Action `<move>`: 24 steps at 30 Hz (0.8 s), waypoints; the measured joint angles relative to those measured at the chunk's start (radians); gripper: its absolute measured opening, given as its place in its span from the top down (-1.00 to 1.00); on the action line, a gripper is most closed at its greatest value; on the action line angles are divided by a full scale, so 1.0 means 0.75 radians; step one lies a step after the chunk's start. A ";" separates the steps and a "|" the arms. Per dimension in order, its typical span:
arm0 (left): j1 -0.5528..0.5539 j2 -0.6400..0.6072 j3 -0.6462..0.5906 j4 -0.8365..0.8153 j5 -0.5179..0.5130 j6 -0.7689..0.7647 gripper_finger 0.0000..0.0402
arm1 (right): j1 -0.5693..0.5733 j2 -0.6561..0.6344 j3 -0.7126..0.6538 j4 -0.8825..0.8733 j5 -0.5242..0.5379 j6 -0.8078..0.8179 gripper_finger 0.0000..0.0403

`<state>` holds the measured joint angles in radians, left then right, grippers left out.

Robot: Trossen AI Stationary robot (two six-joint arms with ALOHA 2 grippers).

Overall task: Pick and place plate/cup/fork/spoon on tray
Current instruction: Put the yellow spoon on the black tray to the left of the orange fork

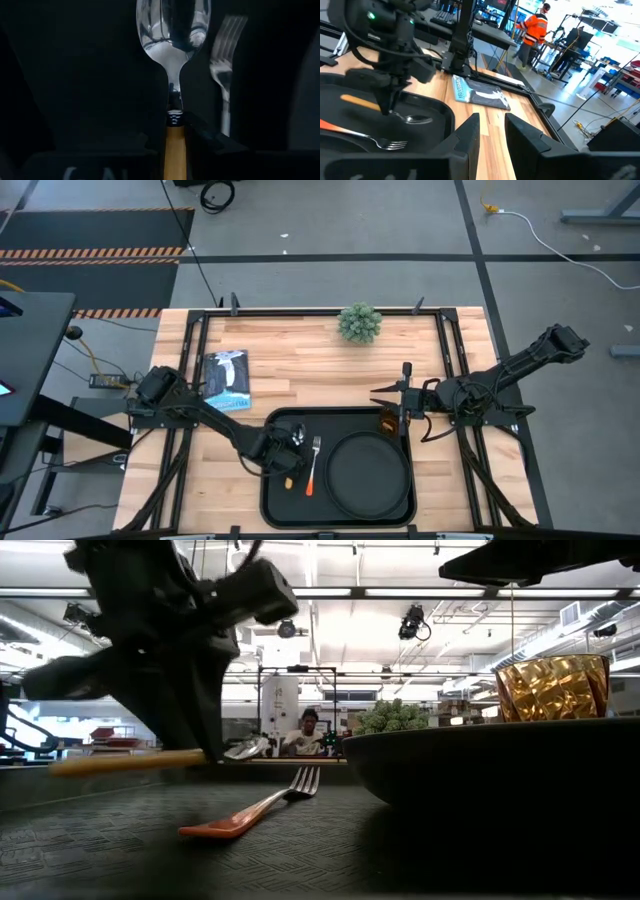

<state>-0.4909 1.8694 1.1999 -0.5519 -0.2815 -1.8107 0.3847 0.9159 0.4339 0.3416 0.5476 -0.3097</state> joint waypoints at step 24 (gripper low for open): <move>-0.044 0.245 0.295 -0.321 0.074 -0.047 0.58 | 0.001 0.000 0.000 0.043 -0.036 -0.011 0.52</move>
<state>-0.5235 2.0530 1.4211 -0.7926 -0.2258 -1.8462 0.3851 0.9157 0.4339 0.3741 0.5209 -0.3176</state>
